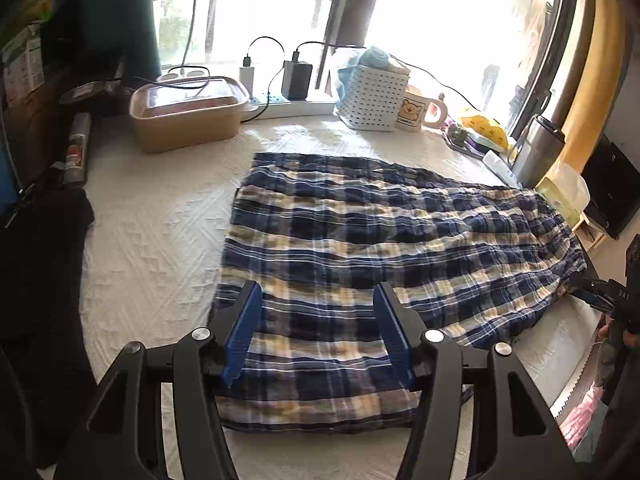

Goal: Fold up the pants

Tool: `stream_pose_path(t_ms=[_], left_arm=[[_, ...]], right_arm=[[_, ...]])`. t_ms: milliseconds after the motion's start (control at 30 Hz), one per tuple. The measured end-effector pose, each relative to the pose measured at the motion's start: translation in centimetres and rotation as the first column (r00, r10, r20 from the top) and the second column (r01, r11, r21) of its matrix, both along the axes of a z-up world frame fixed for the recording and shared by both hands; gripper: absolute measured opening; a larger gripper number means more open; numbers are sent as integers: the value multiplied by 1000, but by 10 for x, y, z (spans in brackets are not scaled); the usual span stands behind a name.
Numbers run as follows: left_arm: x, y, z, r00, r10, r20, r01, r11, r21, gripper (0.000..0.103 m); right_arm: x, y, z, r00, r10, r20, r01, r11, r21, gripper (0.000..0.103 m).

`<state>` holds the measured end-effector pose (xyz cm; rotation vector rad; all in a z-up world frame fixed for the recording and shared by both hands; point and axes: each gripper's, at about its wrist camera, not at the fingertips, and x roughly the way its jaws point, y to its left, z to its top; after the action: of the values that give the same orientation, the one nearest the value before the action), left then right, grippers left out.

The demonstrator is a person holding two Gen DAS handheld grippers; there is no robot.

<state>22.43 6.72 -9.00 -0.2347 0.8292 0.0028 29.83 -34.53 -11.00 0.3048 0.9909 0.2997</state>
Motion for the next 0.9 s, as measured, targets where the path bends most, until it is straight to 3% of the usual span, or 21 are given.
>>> stream_pose_path(t_ms=[233, 500, 600, 700, 733, 767, 900], left_arm=[[-6, 33, -9, 997, 78, -21, -79, 996, -36, 58], [-4, 44, -9, 995, 95, -5, -95, 994, -60, 58], [-4, 47, -7, 996, 94, 1, -94, 993, -66, 58], [-6, 51, -8, 996, 94, 2, -93, 993, -69, 58], [-8, 53, -8, 995, 96, 1, -96, 993, -70, 58], [-9, 55, -9, 995, 101, 0, -100, 992, -73, 58], [-11, 65, -14, 993, 118, -7, -118, 989, -91, 58]], right_arm=[[19, 17, -7, 1000, 6, -31, -4, 998, 60, 81], [44, -3, -14, 991, -130, -45, 137, 954, 268, 81], [47, -2, -14, 980, -196, -25, 194, 932, 307, 80], [48, -5, -13, 963, -269, -2, 258, 920, 295, 48], [48, -6, -12, 960, -281, 10, 266, 920, 288, 27], [47, -6, -9, 958, -284, 27, 266, 923, 278, 17], [45, 3, 6, 962, -259, 88, 234, 947, 222, 13]])
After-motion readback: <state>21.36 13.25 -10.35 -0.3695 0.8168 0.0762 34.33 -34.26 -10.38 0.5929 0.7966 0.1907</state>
